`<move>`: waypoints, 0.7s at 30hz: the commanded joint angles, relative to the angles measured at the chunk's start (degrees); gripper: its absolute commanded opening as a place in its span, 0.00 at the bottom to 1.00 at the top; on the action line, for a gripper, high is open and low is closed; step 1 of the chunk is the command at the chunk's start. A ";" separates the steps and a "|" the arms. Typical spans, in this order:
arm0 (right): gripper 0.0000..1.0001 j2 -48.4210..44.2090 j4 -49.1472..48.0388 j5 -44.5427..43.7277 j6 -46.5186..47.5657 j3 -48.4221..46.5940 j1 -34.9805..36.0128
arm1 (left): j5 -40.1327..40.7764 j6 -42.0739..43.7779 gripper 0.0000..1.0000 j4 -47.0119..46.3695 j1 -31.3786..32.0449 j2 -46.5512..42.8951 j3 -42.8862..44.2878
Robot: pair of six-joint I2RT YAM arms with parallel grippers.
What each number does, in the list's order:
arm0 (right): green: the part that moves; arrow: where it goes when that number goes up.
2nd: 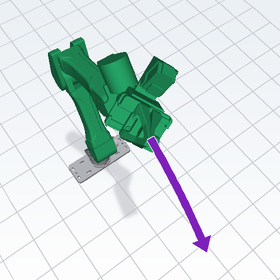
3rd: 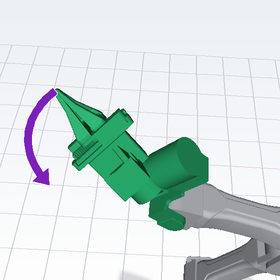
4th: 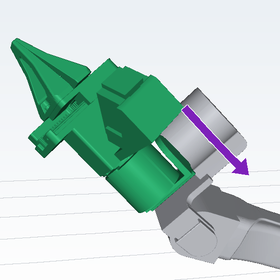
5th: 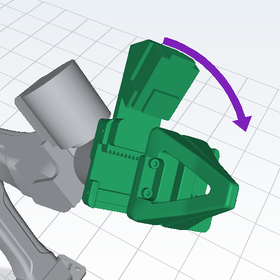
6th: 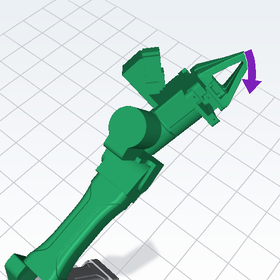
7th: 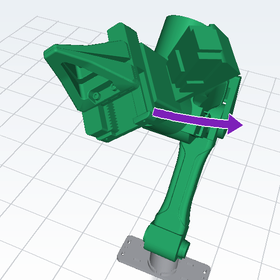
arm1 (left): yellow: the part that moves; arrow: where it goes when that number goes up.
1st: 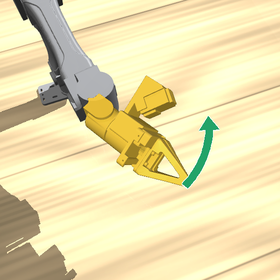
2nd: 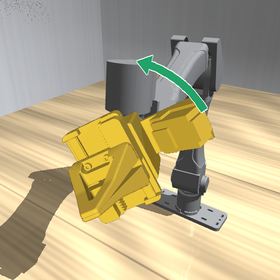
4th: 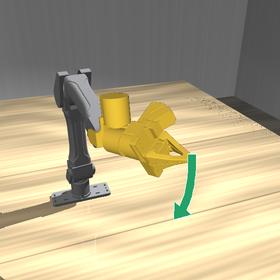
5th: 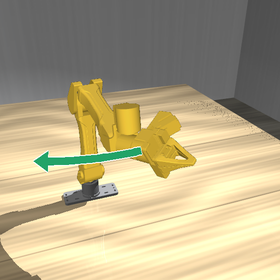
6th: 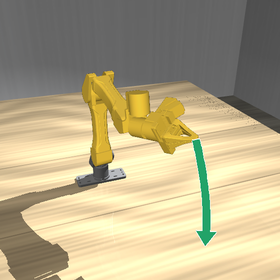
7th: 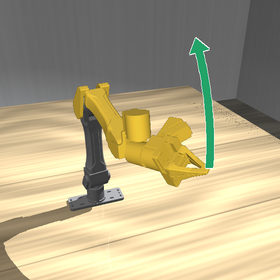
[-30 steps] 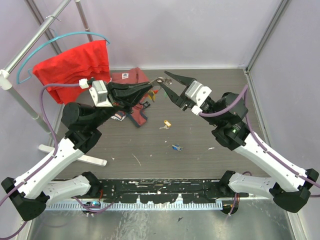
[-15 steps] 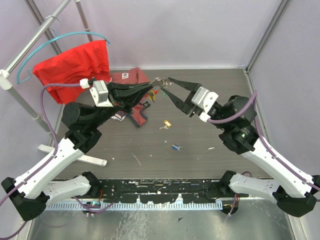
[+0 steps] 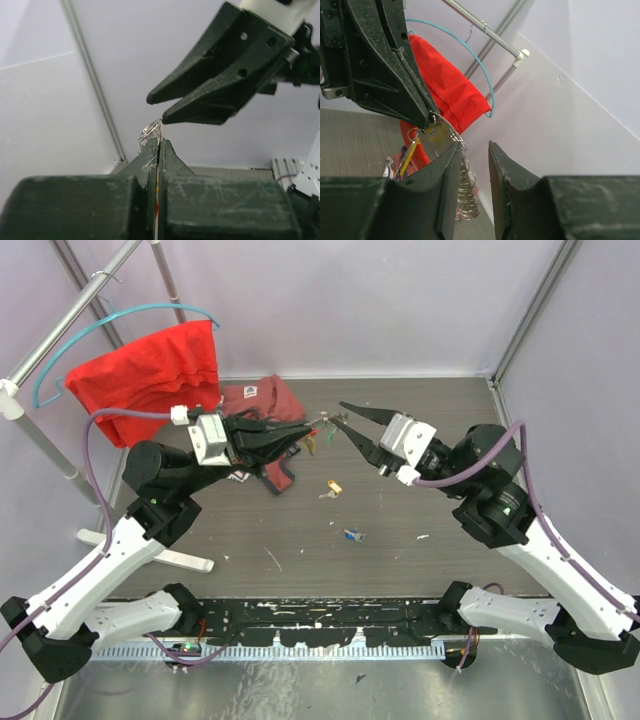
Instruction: Put the keys on the keyring
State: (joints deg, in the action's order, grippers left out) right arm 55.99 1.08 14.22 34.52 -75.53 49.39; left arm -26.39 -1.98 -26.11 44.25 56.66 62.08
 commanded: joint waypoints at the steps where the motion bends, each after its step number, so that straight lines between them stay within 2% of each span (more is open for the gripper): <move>1: 0.34 -2.51 12.15 5.88 5.66 -6.43 0.18 | -11.72 6.73 0.00 4.63 0.02 -1.83 3.66; 6: 0.33 -2.28 22.70 10.85 8.10 -9.70 0.18 | -19.80 13.36 0.00 12.43 -0.02 -1.86 6.31; 11: 0.39 -2.26 30.66 12.37 9.28 -12.86 0.18 | -23.37 22.06 0.00 25.40 -0.02 -1.65 11.52; 17: 0.39 -3.84 27.93 12.82 7.21 -9.52 0.18 | -22.68 27.57 0.00 31.27 -0.02 -2.00 13.67; 21: 0.37 -4.54 21.44 11.94 2.63 -6.44 0.16 | -21.65 28.19 0.00 31.25 0.03 -2.08 13.92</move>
State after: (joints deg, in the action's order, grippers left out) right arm 52.42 29.30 26.22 41.80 -84.05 49.39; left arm -48.16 22.83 3.44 44.25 55.20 74.04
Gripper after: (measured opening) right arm 0.384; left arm 0.013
